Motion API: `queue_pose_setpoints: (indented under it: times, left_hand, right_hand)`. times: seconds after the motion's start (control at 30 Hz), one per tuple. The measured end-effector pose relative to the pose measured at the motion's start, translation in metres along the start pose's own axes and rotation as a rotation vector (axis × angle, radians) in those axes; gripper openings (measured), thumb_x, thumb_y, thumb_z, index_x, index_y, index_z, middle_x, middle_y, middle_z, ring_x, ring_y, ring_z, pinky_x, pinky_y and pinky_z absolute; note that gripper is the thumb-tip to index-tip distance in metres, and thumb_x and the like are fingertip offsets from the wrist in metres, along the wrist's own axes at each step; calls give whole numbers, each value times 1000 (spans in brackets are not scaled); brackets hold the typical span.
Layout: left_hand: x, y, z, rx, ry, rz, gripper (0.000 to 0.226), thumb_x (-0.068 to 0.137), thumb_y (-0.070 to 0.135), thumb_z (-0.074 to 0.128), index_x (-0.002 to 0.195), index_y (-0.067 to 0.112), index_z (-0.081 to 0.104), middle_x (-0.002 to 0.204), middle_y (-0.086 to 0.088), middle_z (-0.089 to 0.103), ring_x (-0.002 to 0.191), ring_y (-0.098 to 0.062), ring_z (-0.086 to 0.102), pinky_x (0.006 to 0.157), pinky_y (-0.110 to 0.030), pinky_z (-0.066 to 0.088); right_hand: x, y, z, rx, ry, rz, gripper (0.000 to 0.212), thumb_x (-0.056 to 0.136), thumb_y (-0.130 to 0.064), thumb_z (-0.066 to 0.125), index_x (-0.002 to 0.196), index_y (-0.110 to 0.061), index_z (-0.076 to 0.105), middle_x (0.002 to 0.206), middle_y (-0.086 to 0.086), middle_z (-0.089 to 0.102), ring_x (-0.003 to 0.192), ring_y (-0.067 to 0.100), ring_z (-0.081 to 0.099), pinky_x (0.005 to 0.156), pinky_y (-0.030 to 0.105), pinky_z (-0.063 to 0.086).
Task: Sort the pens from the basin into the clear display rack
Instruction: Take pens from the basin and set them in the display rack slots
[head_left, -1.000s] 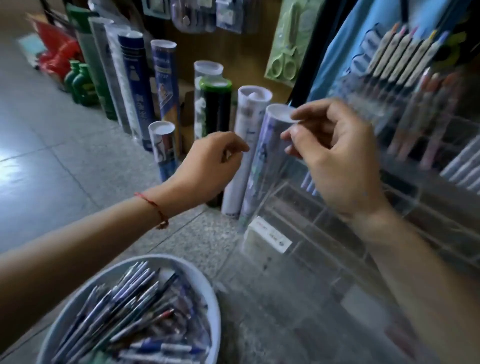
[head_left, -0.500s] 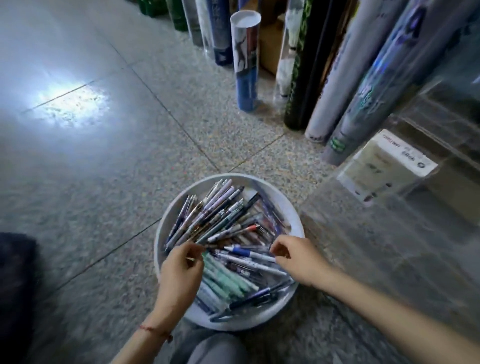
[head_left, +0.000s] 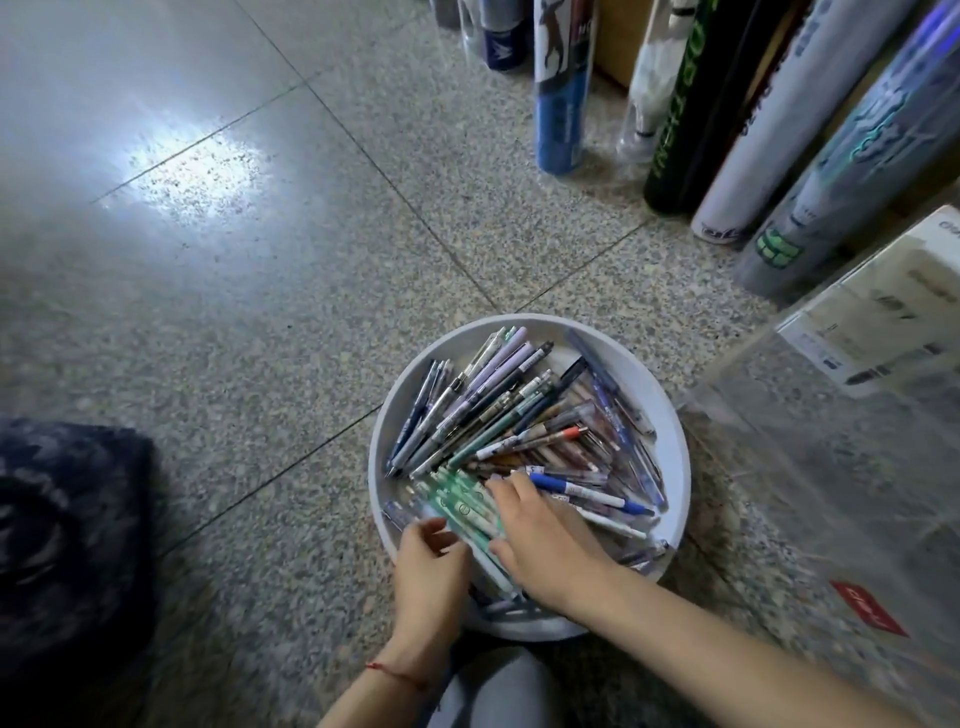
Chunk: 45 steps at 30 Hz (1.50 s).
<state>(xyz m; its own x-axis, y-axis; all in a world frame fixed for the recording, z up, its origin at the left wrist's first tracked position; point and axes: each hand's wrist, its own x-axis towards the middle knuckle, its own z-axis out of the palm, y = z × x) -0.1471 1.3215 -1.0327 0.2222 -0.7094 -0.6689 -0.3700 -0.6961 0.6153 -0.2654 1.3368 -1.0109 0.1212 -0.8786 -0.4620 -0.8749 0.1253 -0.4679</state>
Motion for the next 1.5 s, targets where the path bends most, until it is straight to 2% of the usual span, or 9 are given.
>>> queue_pose_setpoints:
  times: [0.1, 0.33, 0.53, 0.73, 0.8, 0.97, 1.07, 1.27, 1.5]
  left_hand:
    - [0, 2, 6, -30, -15, -50, 26, 81, -5, 50, 104, 7, 46, 75, -6, 53, 63, -21, 51, 66, -36, 47]
    - [3, 7, 7, -67, -23, -110, 26, 84, -4, 49, 105, 9, 41, 76, -10, 50, 57, -19, 49, 52, -28, 41]
    - [2, 11, 7, 6, 15, -111, 38, 83, 6, 56, 118, 1, 40, 109, -17, 52, 76, -22, 55, 73, -39, 51]
    - [-11, 23, 2, 147, 103, 87, 41, 86, 11, 59, 122, 5, 41, 128, -16, 34, 87, -17, 42, 89, -28, 37]
    - [-6, 21, 0, 213, 92, 102, 38, 83, 27, 65, 108, 8, 45, 117, -16, 45, 92, -23, 48, 89, -33, 43]
    - [7, 25, -4, 664, -62, 163, 59, 75, 67, 52, 50, 15, 39, 52, -2, 48, 49, -17, 45, 48, -22, 31]
    - [8, 30, 0, 707, -51, 137, 50, 81, 52, 56, 53, 12, 47, 55, -3, 53, 51, -19, 51, 51, -21, 37]
    - [-2, 40, -8, 198, -185, -145, 15, 84, 9, 49, 75, -3, 52, 61, -15, 55, 38, -23, 54, 41, -25, 47]
    - [-70, 135, -34, -12, -353, 171, 15, 95, 10, 42, 87, 2, 53, 70, -14, 66, 64, -25, 62, 64, -35, 52]
  right_hand:
    - [8, -7, 7, -66, 12, -5, 45, 94, -16, 47, 134, -8, 28, 131, 13, 32, 104, 32, 55, 69, 34, 35]
    - [17, -5, -1, 26, -53, 43, 29, 97, -27, 45, 119, -7, 42, 123, 11, 41, 101, 33, 56, 69, 35, 36]
    - [17, -3, -5, -2, -55, 30, 25, 98, -25, 46, 113, -6, 50, 119, 12, 51, 99, 32, 59, 71, 35, 41]
    - [15, 5, -29, 405, 70, 124, 11, 98, -20, 45, 105, -13, 43, 89, 4, 58, 77, 23, 57, 59, 31, 43]
    - [12, 11, -39, 478, 121, 141, 10, 97, -20, 47, 104, -13, 47, 83, 2, 59, 72, 20, 56, 55, 28, 41]
    - [-1, 23, -54, 546, 130, 119, 14, 92, -21, 53, 93, -8, 56, 79, 1, 60, 78, 22, 58, 65, 31, 44]
    - [-8, 27, -59, 563, 147, 114, 15, 92, -21, 55, 93, -6, 58, 72, -4, 52, 74, 18, 51, 63, 30, 38]
    - [-18, 35, -75, 649, 158, 114, 21, 93, -23, 53, 92, -4, 61, 85, 11, 64, 77, 20, 56, 72, 34, 44]
    - [-48, 36, -143, 924, 212, -9, 14, 90, -4, 57, 105, -7, 56, 90, 7, 62, 77, 15, 62, 72, 28, 56]
